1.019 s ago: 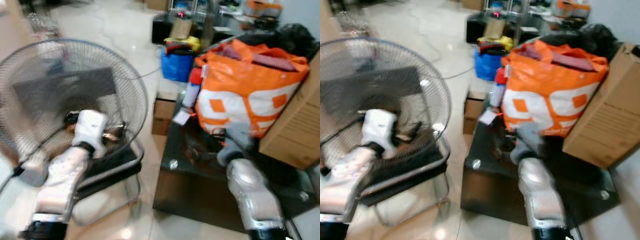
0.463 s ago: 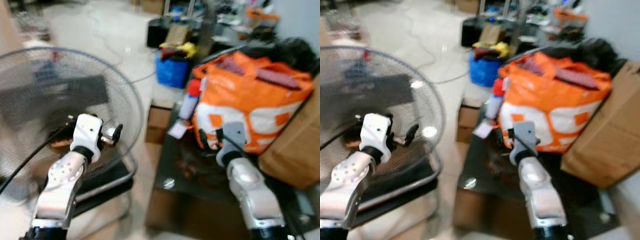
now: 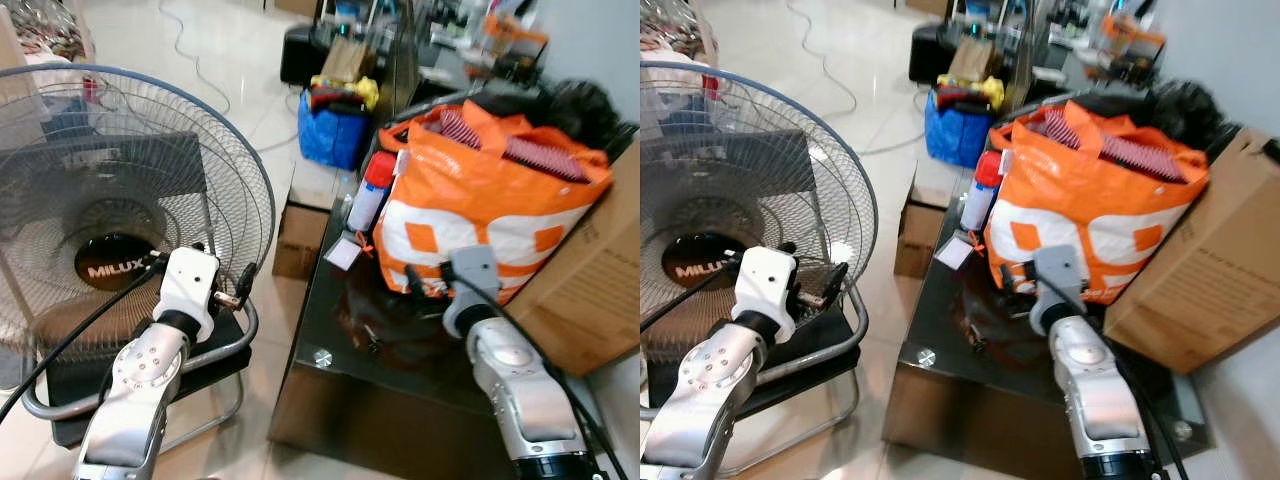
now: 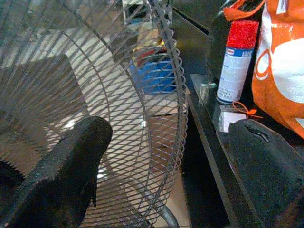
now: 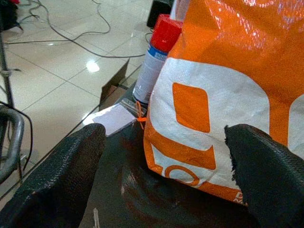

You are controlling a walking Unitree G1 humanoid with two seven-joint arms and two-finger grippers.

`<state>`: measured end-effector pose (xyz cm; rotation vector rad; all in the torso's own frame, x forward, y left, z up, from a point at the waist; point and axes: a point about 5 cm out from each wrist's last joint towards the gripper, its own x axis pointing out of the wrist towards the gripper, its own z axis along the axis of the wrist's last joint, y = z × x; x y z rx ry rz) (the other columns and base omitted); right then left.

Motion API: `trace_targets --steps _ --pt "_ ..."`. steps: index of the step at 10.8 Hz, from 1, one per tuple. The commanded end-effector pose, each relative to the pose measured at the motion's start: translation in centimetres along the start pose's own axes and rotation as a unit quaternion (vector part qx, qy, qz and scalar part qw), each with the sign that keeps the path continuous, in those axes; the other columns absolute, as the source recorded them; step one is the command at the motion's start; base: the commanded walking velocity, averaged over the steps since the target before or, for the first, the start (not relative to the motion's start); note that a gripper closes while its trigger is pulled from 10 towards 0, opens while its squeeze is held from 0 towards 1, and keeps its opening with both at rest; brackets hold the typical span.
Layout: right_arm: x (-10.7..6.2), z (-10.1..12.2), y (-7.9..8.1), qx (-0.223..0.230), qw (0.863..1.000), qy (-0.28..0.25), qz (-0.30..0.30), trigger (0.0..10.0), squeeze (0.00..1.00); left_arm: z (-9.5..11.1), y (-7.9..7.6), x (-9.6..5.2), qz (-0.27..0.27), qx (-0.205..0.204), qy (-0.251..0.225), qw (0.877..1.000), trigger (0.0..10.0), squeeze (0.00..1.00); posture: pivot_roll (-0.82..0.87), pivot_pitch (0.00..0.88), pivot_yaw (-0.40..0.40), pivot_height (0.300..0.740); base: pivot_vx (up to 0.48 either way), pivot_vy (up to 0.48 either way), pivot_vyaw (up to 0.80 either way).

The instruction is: Hang keys on a hook

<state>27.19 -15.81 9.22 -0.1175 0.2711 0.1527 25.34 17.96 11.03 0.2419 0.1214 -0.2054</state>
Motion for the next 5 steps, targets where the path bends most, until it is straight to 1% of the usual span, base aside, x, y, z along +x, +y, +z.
trace_targets --steps 1,2,5 --pt "-0.1 0.6 -0.9 -0.009 1.0 -0.006 -0.014 10.0 1.0 0.8 -0.5 0.0 -0.006 0.002 -0.015 1.0 10.0 0.0 0.04 0.0 -0.19 0.74 0.0 -0.36 0.0" --pt "-0.2 0.5 -1.0 -0.007 1.0 -0.006 -0.016 10.0 1.0 0.8 -0.5 0.1 -0.009 0.003 -0.015 1.0 10.0 0.0 0.03 0.0 -0.176 0.74 0.0 -0.36 0.0" --pt "-0.9 0.1 -1.0 0.016 0.998 -0.012 -0.055 10.0 1.0 1.7 -0.8 1.7 -0.057 0.012 -0.023 0.998 10.0 0.0 -0.02 0.0 -0.065 0.74 0.0 0.0 0.0"
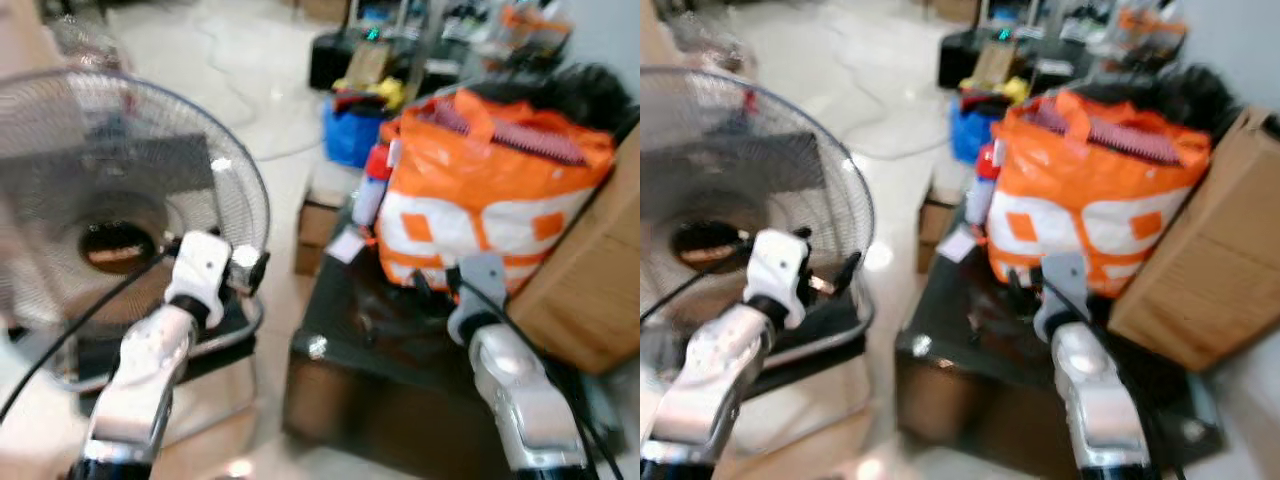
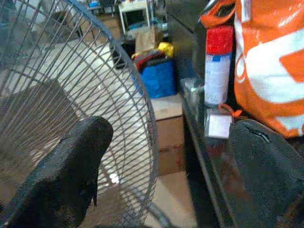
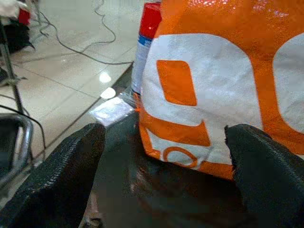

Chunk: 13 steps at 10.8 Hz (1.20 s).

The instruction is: Hang keys on a hook

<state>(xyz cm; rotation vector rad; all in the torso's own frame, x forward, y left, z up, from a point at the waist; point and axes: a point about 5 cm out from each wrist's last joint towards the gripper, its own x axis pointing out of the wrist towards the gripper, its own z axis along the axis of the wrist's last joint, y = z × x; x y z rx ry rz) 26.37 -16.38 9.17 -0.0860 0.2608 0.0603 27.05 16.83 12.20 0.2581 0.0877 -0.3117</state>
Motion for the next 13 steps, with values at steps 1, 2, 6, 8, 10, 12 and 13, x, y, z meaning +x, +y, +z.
trace_targets --steps 1,2,6,8,10,12,13 --pt "-0.3 0.3 -0.6 -0.001 1.0 -0.01 -0.022 10.0 1.0 0.3 -0.5 0.5 -0.019 0.002 -0.004 1.0 10.0 0.0 -0.04 0.0 -0.03 0.74 0.0 0.0 0.0" --pt "-0.7 0.2 -0.7 0.004 0.999 -0.012 -0.035 10.0 1.0 0.4 -0.6 0.9 -0.032 0.008 -0.007 0.999 10.0 0.0 -0.07 0.0 0.028 0.74 0.0 0.0 0.0" --pt "-1.8 0.0 -0.8 0.012 0.998 -0.019 -0.065 10.0 1.0 0.8 -1.0 2.3 -0.079 0.006 -0.015 0.997 10.0 0.0 -0.15 0.0 0.134 0.74 0.0 0.0 0.0" --pt "-1.5 0.2 -0.1 -0.007 0.999 -0.007 -0.039 10.0 1.0 0.2 -1.6 1.8 -0.097 0.003 -0.004 0.995 10.0 0.0 -0.15 0.0 0.1 0.74 0.0 0.0 0.0" --pt "0.9 -0.6 1.8 -0.05 0.998 0.041 0.021 10.0 1.0 -0.6 -2.6 0.8 -0.136 0.005 0.015 0.991 10.0 0.0 -0.12 0.0 0.044 0.74 0.0 0.0 0.0" --pt "3.0 -2.6 3.2 -0.068 0.991 0.097 0.063 10.0 1.0 -1.0 -2.9 -0.2 -0.173 0.014 0.033 0.984 10.0 0.0 -0.08 0.0 -0.001 0.74 0.0 0.0 0.0" --pt "3.8 -4.1 3.8 -0.059 0.987 0.134 0.072 10.0 1.0 -1.1 -2.7 -0.9 -0.183 0.014 0.042 0.982 10.0 0.0 -0.08 0.0 -0.01 0.74 0.0 0.0 0.0"
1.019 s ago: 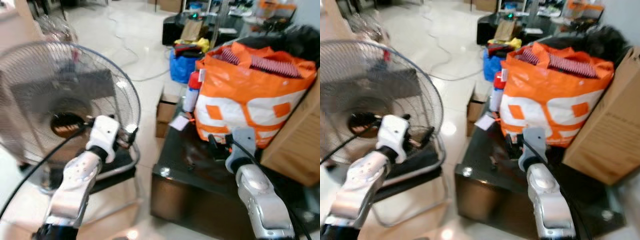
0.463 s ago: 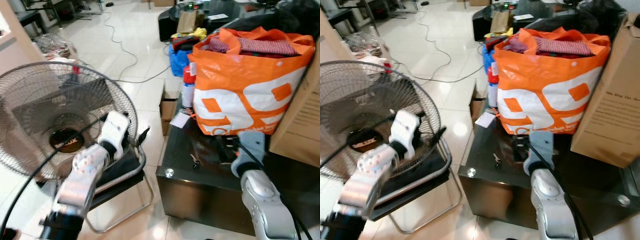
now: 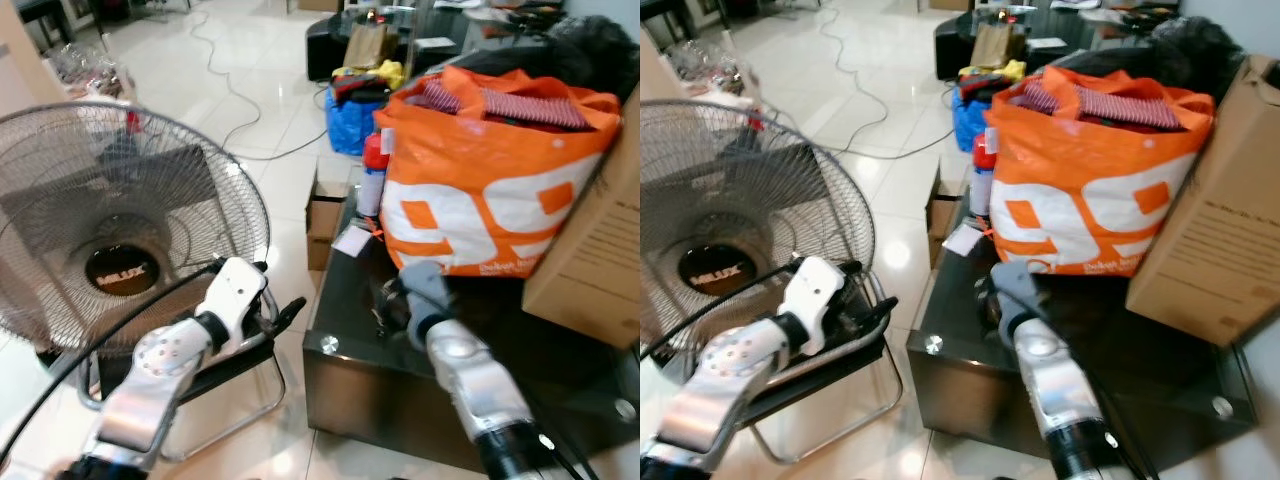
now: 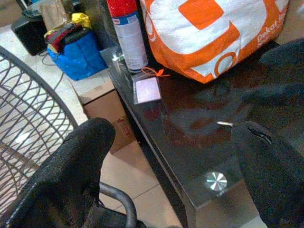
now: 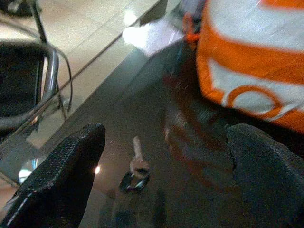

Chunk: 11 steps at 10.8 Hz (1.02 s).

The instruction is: Hang keys on a hook

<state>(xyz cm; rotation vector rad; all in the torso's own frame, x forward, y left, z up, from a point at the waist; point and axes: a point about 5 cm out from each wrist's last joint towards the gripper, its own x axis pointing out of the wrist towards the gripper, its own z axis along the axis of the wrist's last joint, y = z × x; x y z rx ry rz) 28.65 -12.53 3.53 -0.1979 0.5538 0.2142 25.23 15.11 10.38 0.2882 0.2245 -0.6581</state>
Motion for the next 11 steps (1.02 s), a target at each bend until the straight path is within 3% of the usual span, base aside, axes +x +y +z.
trace_targets --steps 1,2,4,5,7,11 --pt "0.3 -0.4 0.0 0.013 1.0 0.008 0.006 10.0 1.0 0.2 0.0 -0.3 -0.007 -0.001 0.001 1.0 10.0 0.0 -0.07 0.0 -0.015 0.74 0.0 0.0 0.0" --pt "1.1 -1.3 1.0 0.053 0.998 0.029 0.03 10.0 1.0 -0.1 0.0 -1.1 -0.015 -0.002 0.016 1.0 10.0 0.0 -0.06 0.0 -0.019 0.74 0.0 0.0 0.0" --pt "1.6 -1.8 1.9 0.092 0.994 0.036 0.036 10.0 1.0 -0.2 -0.3 -1.9 -0.034 -0.003 0.03 0.999 10.0 0.0 -0.04 0.048 -0.027 0.74 0.0 0.0 0.0" --pt "2.0 -2.4 2.0 0.131 0.99 0.045 0.021 10.0 0.0 -0.3 -1.0 -2.8 -0.066 -0.016 0.044 0.997 10.0 0.0 -0.04 0.083 -0.035 0.74 0.0 0.0 0.0" --pt "2.2 -2.7 2.7 0.174 0.984 0.041 0.024 10.0 0.0 -0.5 -2.0 -3.9 -0.106 -0.021 0.061 0.992 10.0 0.0 -0.02 0.116 -0.047 0.74 0.0 0.0 0.0" --pt "2.6 -2.2 3.1 0.214 0.977 0.003 -0.011 10.0 0.0 0.3 -2.3 -6.3 -0.103 -0.028 0.077 0.991 10.0 0.0 0.02 0.187 -0.066 0.74 0.0 0.0 0.0"
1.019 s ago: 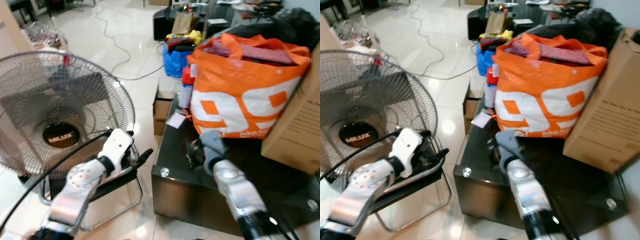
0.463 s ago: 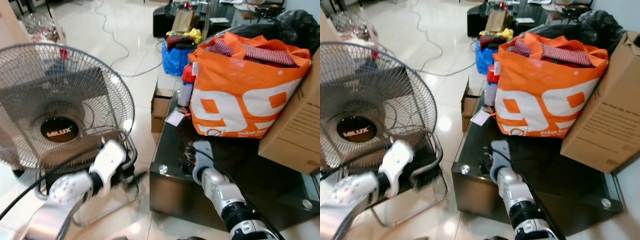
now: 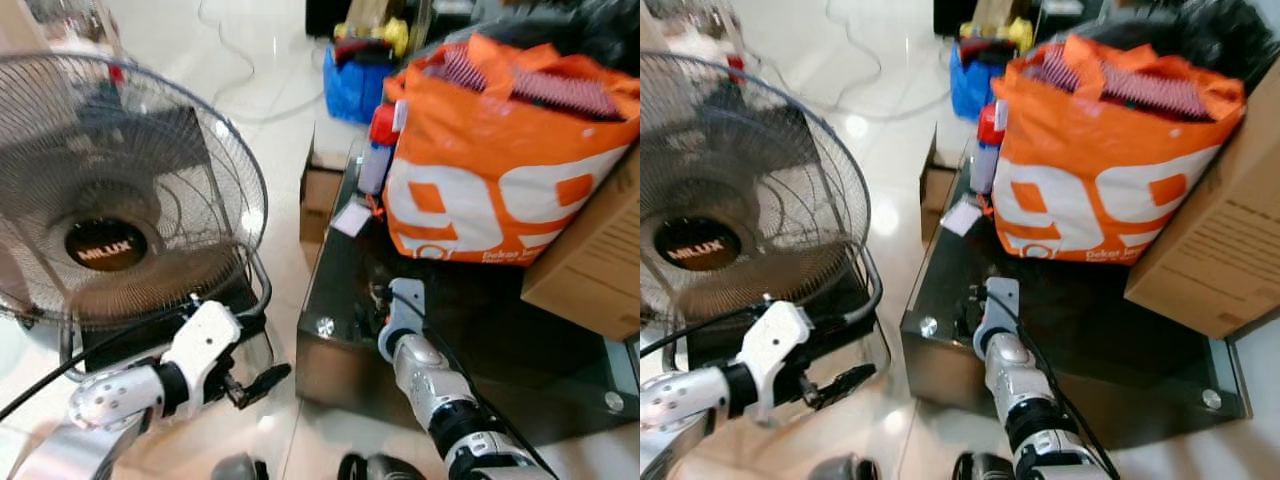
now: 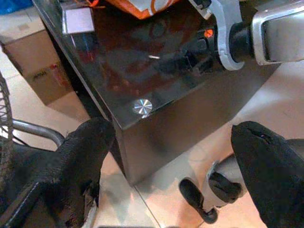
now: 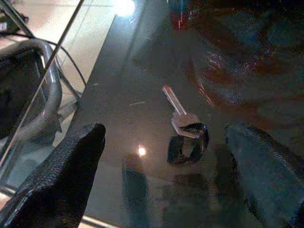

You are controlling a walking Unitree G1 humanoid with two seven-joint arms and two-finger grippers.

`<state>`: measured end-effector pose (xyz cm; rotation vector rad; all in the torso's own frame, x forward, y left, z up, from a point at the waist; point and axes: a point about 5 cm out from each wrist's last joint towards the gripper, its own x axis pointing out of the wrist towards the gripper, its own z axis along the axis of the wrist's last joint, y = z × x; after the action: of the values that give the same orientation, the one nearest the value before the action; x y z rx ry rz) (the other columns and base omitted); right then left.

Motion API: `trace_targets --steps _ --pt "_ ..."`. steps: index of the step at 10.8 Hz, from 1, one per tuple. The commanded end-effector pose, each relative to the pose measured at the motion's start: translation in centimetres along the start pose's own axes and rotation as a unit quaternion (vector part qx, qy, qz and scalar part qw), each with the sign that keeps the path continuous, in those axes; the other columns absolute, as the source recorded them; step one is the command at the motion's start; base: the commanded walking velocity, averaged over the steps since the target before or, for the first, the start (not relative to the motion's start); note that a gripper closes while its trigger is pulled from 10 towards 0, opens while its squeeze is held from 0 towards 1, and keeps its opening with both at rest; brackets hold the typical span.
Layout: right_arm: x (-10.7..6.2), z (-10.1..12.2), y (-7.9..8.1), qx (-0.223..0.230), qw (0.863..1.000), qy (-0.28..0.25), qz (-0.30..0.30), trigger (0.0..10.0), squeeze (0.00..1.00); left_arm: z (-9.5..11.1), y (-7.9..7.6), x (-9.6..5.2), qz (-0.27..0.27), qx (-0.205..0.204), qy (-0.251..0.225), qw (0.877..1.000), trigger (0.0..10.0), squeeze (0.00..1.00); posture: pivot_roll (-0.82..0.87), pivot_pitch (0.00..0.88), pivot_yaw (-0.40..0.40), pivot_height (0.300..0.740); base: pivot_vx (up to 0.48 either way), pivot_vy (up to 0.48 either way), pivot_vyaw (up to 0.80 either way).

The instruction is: Hang keys on a hook

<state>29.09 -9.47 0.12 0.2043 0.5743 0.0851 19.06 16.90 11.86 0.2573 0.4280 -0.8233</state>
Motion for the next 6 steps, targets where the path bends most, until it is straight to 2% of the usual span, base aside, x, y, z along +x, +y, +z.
trace_targets --steps 1,2,3,4,5,6 --pt "0.01 -0.05 -0.02 0.014 1.0 -0.004 -0.002 10.0 0.0 0.31 -0.2 -0.49 -0.001 0.002 0.0 1.0 10.0 0.0 0.02 0.19 -0.069 0.74 0.0 0.0 0.0" --pt "0.12 -0.39 0.08 -0.007 1.0 0.002 -0.005 8.6 0.0 0.32 -0.46 -0.8 0.001 -0.002 0.003 1.0 10.0 0.0 0.02 0.189 -0.075 0.74 0.0 0.0 0.0" --pt "0.17 -0.8 0.01 -0.026 0.999 0.014 -0.012 4.5 0.0 0.35 -0.65 -0.93 0.002 -0.005 0.004 1.0 10.0 0.0 0.03 0.19 -0.078 0.74 0.0 0.0 0.0" --pt "0.18 -0.89 0.01 -0.03 0.999 0.017 -0.013 3.8 0.0 0.34 -0.72 -0.98 0.002 -0.007 0.004 1.0 10.0 0.0 0.03 0.19 -0.079 0.74 0.0 0.0 0.0" --pt "0.2 -0.98 -0.04 -0.032 0.999 0.021 -0.015 2.5 0.0 0.32 -0.84 -1.09 0.002 -0.009 0.006 1.0 10.0 0.0 0.03 0.19 -0.081 0.74 0.0 0.0 0.0" --pt "0.22 -1.05 -0.09 -0.033 0.999 0.022 -0.017 1.8 0.0 0.3 -0.9 -1.19 0.003 -0.011 0.008 1.0 10.0 0.0 0.03 0.189 -0.082 0.74 0.0 0.0 0.0"
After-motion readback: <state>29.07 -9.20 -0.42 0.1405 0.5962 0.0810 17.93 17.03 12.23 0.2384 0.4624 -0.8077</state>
